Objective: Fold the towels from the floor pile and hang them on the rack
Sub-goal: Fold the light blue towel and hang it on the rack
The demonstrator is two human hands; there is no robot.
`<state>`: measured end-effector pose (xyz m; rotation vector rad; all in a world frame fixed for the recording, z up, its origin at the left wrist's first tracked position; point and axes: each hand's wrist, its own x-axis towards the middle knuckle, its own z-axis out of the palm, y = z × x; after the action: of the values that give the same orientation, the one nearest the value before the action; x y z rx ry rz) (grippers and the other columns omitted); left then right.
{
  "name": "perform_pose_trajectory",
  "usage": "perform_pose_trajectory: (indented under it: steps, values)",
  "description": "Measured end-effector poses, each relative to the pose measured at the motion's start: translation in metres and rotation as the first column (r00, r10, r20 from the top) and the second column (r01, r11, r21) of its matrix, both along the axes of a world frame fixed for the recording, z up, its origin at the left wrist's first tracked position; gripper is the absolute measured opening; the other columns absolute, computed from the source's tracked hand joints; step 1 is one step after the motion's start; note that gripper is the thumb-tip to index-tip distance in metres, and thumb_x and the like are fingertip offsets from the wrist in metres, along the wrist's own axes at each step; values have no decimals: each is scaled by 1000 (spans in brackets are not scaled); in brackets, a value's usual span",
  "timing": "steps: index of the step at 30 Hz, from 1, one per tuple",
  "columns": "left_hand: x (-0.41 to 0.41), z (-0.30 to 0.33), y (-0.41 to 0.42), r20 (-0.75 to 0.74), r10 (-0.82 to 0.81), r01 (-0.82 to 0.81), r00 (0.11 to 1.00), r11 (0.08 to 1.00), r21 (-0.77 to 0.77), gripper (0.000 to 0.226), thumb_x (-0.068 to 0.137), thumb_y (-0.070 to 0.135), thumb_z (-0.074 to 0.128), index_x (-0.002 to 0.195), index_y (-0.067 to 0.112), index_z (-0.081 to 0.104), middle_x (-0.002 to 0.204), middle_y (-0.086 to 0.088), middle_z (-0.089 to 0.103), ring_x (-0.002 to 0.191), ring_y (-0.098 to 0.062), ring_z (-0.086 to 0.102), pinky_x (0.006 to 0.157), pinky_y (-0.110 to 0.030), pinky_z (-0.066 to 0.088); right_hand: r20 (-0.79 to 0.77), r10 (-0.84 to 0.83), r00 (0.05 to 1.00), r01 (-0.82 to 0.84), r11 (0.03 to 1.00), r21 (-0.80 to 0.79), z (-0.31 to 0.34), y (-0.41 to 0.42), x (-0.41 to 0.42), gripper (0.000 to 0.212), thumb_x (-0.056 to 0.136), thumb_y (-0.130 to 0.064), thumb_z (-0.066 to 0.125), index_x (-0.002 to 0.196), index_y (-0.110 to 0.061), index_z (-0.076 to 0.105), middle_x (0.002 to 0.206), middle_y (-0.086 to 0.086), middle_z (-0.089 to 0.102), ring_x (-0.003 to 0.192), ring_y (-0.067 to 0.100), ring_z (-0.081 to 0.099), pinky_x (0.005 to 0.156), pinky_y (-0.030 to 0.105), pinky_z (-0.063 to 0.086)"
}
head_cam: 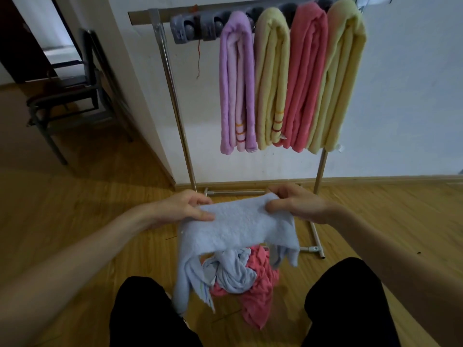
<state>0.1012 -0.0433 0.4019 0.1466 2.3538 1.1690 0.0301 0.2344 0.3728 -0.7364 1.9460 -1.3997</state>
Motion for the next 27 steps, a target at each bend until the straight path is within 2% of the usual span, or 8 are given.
perform_pose_trajectory:
  steps: [3,5,7,11,15,18,22,27]
  values:
    - [-12,8,-3,-220,99,-117,970,991,-69,23,89,25,60,109,28,50,73,-3,47,53,-2,45,47,-13,35,-120,72,990,-76,997,-32,18,-7,-9,22,79,2,61,88,-13,48,80,5,56,69,17,50,61,26,45]
    - [-20,14,-5,-289,148,-172,946,983,-60,21,93,17,57,105,30,45,72,-6,44,56,-9,43,46,-16,34,-266,202,943,-195,979,51,33,-17,-15,40,77,13,55,105,-15,52,101,10,60,83,28,55,72,32,48]
    - [-26,25,-6,-303,147,-179,942,980,-82,19,94,17,55,100,30,43,76,-8,46,63,-15,44,51,-20,36,-433,347,832,-283,937,207,50,-29,-19,49,71,16,52,109,-15,62,109,0,62,97,17,59,82,28,49]
    - [-38,51,-13,-209,37,-74,977,983,-168,15,93,9,51,86,22,49,75,-3,48,67,-14,45,57,-22,37,-458,487,743,-243,835,494,78,-49,-37,44,71,9,51,92,-23,73,83,2,65,67,14,53,66,32,45]
    - [-52,74,-17,-222,-31,-14,974,980,-198,32,88,-8,44,68,13,59,72,2,56,63,-2,53,62,-14,44,-543,411,733,-85,846,526,100,-61,-58,45,73,7,50,91,-28,72,92,11,67,72,21,53,64,29,43]
    - [-67,94,-22,-210,-125,62,970,957,-283,21,85,6,54,86,17,73,100,7,67,92,7,57,84,-10,41,-630,310,712,63,866,497,120,-70,-70,42,79,8,47,101,-19,71,94,-3,65,79,2,60,66,12,44]
    - [-92,112,-37,-228,-213,95,950,893,-441,44,82,28,67,123,40,55,131,15,49,120,-4,41,99,-26,35,-789,148,596,246,902,356,140,-84,-88,42,80,7,48,110,-11,70,112,7,67,104,22,60,90,28,47]
    - [-121,139,-45,-618,-80,-261,782,858,-442,55,83,18,67,133,32,50,133,-1,52,121,-20,49,100,-32,39,-917,-59,395,360,928,95,157,-105,-107,28,77,4,48,96,8,68,98,20,69,93,33,63,82,46,50]
